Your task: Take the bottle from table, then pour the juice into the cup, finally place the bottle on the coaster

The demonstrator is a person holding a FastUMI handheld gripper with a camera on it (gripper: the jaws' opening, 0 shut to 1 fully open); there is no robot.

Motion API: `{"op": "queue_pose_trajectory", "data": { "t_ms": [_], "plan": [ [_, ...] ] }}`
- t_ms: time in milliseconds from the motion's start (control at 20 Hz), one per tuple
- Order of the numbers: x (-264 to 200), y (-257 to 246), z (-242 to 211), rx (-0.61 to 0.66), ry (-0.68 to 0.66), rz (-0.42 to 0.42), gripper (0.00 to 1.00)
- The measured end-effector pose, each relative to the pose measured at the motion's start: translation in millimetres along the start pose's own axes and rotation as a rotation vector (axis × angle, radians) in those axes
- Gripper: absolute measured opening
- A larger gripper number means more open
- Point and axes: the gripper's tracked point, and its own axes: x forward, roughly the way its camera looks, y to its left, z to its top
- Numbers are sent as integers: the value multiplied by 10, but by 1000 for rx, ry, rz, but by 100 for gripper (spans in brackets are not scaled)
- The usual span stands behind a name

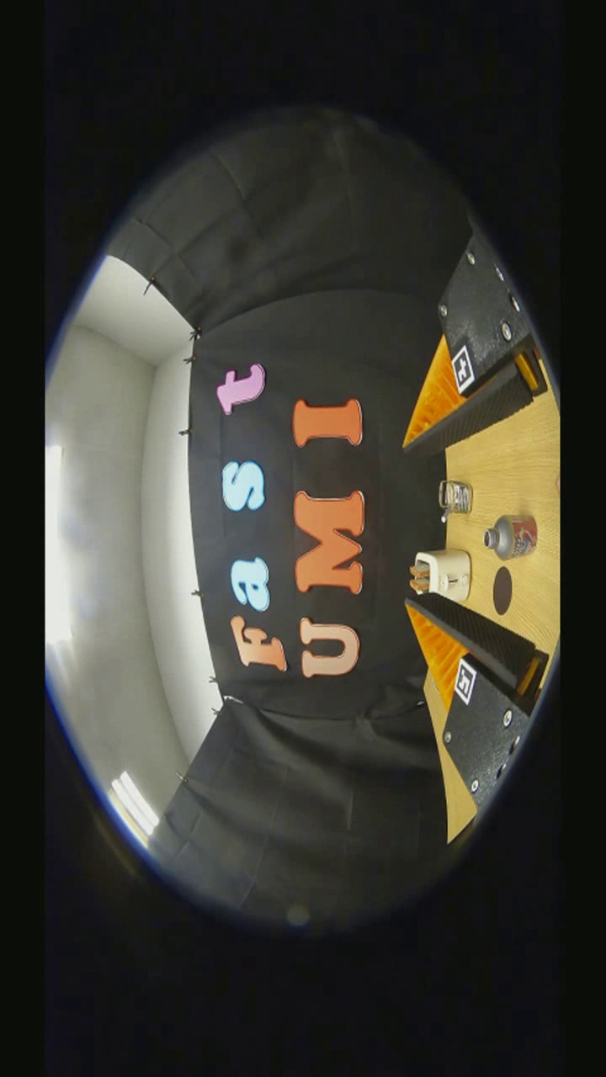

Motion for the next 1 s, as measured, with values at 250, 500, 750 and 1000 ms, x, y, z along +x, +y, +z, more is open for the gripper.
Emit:
{"op": "queue_pose_trajectory", "data": {
  "t_ms": [250, 500, 750, 1000],
  "plan": [
    [37, 19, -82, 7, 5, 6, 98],
    [86, 47, -278, 12, 31, 13, 98],
    [165, 52, -648, 19, 76, 15, 98],
    [255, 88, -1150, 40, 151, 28, 98]
  ]
}}
